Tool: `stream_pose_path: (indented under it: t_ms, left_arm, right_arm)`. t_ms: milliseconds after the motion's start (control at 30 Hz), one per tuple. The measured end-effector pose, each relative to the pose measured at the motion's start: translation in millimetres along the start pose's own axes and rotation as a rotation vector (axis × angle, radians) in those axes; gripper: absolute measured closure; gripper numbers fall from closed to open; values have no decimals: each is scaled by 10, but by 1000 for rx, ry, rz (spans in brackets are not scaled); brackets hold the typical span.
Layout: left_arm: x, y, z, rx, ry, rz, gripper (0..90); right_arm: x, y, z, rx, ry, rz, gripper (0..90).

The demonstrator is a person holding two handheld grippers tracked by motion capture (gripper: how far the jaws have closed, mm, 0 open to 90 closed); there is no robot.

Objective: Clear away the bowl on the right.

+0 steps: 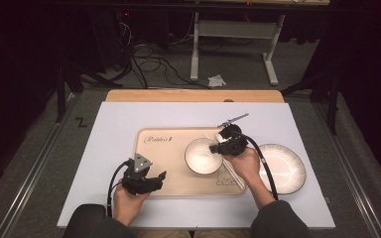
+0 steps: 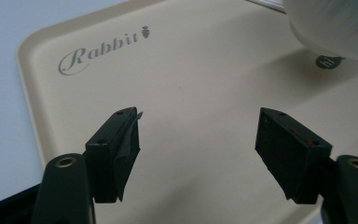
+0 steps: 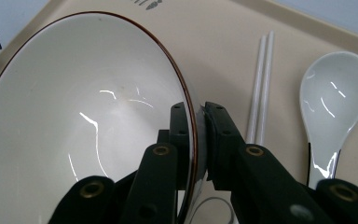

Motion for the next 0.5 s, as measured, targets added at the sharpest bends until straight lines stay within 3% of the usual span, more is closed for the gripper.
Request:
stream_pose_path:
  t_ms: [267, 400, 500]
  left_arm:
    - [-31, -40, 24, 23, 16, 8, 304]
    - [-33, -30, 2, 21, 0, 12, 302]
    - [-29, -12, 15, 21, 9, 6, 302]
  right_arm:
    - [-128, -28, -38, 14, -37, -5, 838]
    - [-192, -60, -43, 10, -39, 1, 838]
    - [-241, -82, -25, 25, -38, 16, 838]
Point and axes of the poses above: each handheld gripper's, and its own axes: y roughly backward along the jaws, x roughly out of its underside, z roughly to its left, the point moved 1 cm from there along -y, roughly forward along the jaws, and after that the axes turned 5 degrees about -x, right-handed, at the moved point
